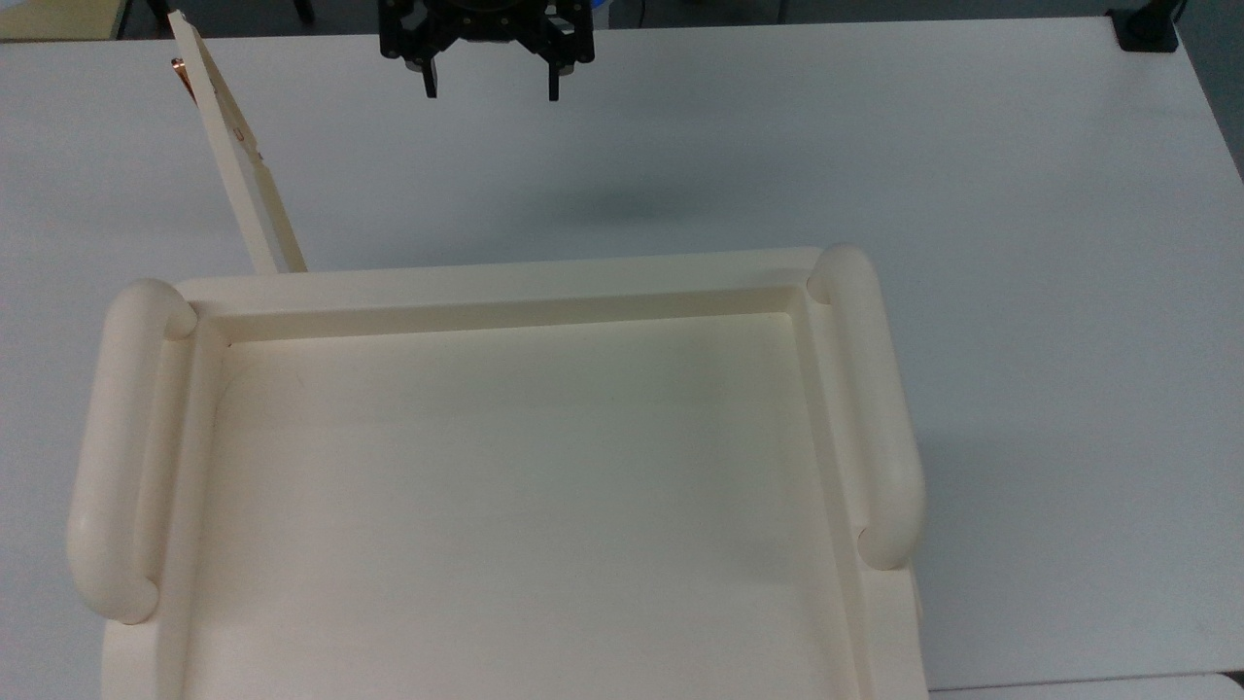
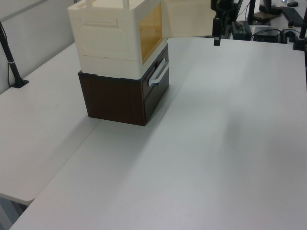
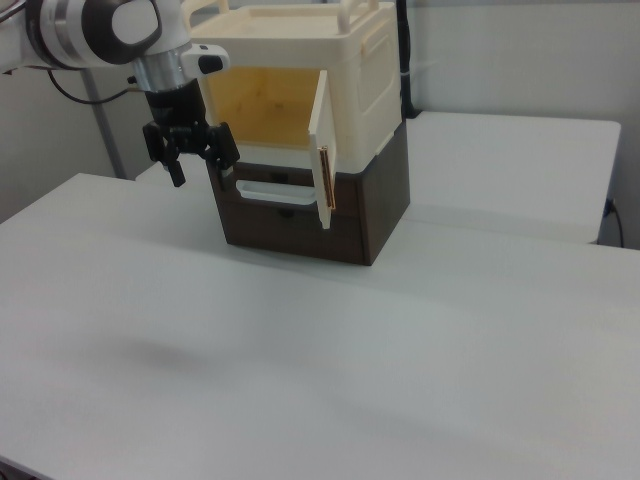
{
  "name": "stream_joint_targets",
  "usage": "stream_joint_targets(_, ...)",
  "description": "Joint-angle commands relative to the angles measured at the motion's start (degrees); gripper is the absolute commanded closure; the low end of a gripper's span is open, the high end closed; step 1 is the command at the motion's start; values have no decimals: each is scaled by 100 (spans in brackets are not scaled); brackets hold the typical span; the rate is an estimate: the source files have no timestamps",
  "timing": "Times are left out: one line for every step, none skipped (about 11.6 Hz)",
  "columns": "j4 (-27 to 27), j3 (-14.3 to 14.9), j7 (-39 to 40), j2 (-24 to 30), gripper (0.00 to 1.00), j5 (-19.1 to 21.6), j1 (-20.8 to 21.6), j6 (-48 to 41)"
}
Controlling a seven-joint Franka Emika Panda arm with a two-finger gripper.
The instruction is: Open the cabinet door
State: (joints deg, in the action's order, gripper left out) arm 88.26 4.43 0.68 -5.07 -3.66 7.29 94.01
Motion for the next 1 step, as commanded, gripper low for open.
stream_joint_targets(341, 172, -95, 270, 0, 32, 177, 74)
